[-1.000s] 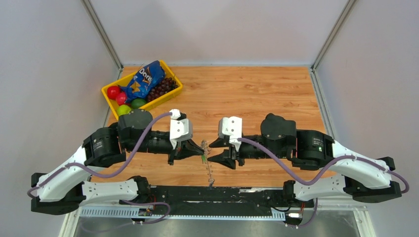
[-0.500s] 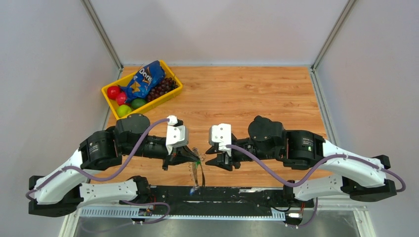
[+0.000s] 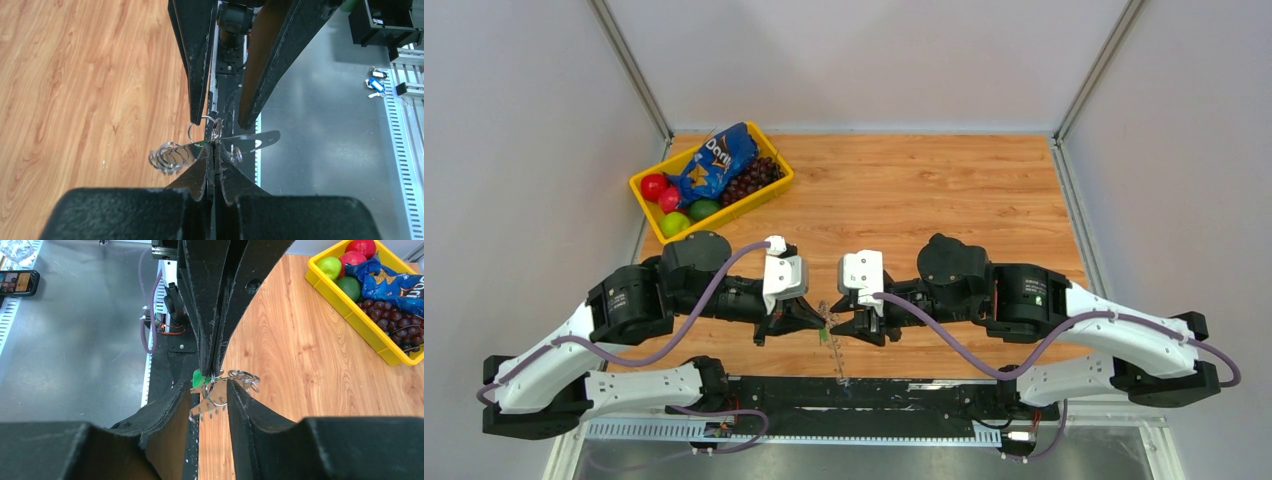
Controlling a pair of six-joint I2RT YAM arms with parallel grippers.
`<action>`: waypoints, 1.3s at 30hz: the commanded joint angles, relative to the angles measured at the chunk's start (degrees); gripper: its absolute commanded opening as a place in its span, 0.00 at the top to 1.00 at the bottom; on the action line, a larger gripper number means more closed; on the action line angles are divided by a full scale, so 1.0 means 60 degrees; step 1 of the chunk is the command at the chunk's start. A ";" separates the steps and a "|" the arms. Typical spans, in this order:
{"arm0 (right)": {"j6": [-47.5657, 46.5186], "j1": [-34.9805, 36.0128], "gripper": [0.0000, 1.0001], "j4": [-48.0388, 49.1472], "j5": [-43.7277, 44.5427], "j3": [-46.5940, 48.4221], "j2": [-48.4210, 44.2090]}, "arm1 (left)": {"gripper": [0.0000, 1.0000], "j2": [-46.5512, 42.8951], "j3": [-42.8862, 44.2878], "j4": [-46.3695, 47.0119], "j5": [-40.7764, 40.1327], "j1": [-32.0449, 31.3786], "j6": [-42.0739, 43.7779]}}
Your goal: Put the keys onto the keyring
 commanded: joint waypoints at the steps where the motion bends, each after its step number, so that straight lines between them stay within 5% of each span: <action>1: 0.0007 0.0021 0.62 0.0540 -0.0151 -0.0068 0.0118 | 1.00 -0.0171 0.0110 0.0393 0.0121 0.0009 -0.0038; 6: 0.0009 0.0021 0.66 0.0601 -0.0287 -0.0020 0.0278 | 1.00 -0.0189 0.0142 0.0383 0.0107 0.0009 -0.0038; 14: -0.0036 0.0020 0.99 0.0600 -0.0403 -0.0107 0.0276 | 1.00 -0.0233 0.0241 0.0331 -0.0074 0.0009 -0.0035; 22: 0.0052 0.0027 1.00 0.1211 -0.0214 -0.0569 -0.0124 | 0.98 -0.0376 0.0120 0.0575 -0.0359 0.0009 -0.0043; 31: 0.0528 0.0020 1.00 0.1965 0.0290 -0.0921 -0.0646 | 0.64 -0.1289 -0.0379 0.1679 -0.0560 0.0009 -0.0067; 39: 0.0881 0.0021 1.00 0.2570 0.0436 -0.1152 -0.1040 | 0.59 -0.1596 -0.0616 0.2228 -0.0530 0.0009 -0.0029</action>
